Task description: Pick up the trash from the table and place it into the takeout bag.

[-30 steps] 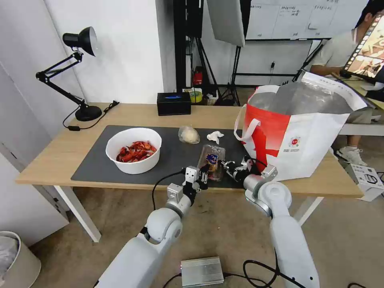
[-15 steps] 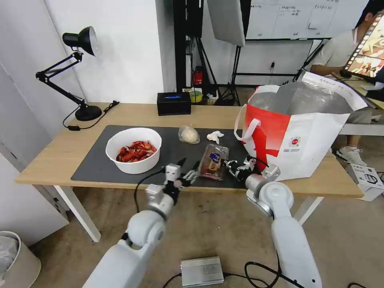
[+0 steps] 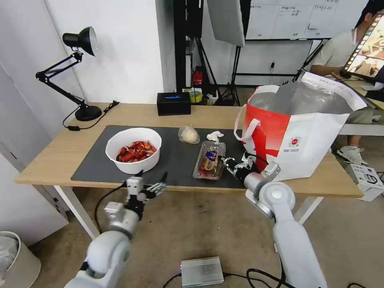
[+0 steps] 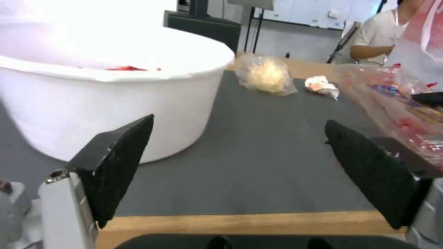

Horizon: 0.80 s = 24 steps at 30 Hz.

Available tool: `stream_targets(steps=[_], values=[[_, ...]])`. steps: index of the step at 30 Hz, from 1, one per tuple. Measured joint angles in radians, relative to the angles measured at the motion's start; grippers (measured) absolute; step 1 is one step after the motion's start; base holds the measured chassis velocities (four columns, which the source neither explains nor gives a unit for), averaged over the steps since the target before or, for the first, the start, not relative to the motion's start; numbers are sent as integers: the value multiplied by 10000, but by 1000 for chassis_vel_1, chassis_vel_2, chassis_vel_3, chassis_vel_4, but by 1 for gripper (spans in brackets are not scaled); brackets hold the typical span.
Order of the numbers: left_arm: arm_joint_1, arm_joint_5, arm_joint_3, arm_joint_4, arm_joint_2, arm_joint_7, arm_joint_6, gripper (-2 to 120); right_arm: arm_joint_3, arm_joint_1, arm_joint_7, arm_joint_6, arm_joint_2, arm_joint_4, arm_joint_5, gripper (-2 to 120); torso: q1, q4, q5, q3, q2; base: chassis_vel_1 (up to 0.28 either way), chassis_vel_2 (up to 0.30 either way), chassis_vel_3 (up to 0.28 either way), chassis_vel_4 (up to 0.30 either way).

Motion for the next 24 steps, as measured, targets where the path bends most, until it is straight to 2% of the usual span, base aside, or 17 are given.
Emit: stream_targets(steps=[8,20,24], values=[[127,2,-69,-290,36,115,-67,100,318,-980,-434,232,-443,1340,-598,0,0,-5,1,0,0,0,0,0,0],[417,36,-373,-510,-71,146,-130,100,594,-1573,-1104,487,-1233,3274,-883,0,0,-2,1,0,0,0,0,0,0],[497,105,-391,-537,-102,148,-171,100,786,-1876,-1553,1080,-1505,3782,-1511,0,0,-1,2,0,0,0,0,0,0]])
